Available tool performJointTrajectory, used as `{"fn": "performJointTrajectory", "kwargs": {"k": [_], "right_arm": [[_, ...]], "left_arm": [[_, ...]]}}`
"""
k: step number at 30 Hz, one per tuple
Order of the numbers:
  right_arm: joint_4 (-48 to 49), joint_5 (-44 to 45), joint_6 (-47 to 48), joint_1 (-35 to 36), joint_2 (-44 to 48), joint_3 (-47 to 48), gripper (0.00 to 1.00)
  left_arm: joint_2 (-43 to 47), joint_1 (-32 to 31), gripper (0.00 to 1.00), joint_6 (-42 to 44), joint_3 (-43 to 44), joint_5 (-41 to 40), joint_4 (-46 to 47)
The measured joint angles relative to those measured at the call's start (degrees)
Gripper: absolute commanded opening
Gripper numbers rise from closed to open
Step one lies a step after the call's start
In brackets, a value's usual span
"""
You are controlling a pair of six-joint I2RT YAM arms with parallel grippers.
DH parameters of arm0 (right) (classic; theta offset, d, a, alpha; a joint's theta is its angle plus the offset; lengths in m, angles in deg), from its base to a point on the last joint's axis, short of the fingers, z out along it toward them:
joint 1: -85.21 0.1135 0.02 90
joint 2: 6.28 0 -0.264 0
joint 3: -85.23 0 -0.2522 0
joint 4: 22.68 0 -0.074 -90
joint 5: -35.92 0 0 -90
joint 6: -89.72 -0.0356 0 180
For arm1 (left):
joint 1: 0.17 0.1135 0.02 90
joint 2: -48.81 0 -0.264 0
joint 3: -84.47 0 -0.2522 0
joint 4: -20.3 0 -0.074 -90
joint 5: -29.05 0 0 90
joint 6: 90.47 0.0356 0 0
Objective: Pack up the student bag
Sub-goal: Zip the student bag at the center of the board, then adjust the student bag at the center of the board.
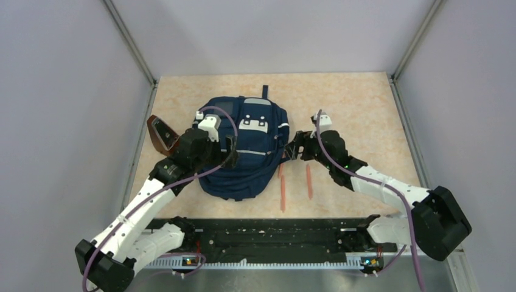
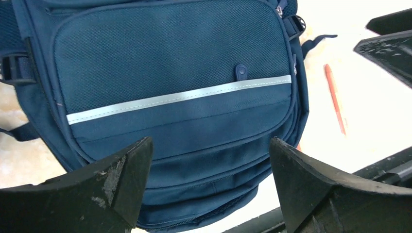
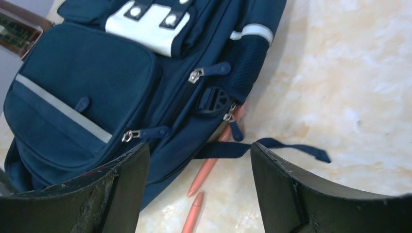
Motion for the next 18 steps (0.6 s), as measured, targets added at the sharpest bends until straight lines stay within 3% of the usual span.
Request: {"fn": "performJointTrajectory", "kwargs": {"k": [6,12,18], "right_arm": [[2.97,-0.44,-2.84,1.18,-4.96,-0.68,0.72],[3.41,-0.42,-3.13,1.18,-10.38,2.40,0.70],[12.17,-8.63,0.33,1.18,-13.55,2.58,0.70]], "left_arm": [[-0.15,2.47,0.93,-0.46,0.17,3.74,-2.40],[-2.64,2.64,0.94,3.50,4.20,1.64,-6.99],[-3.15,3.13,0.93,6.58,4.20,-0.09,-6.71]]}}
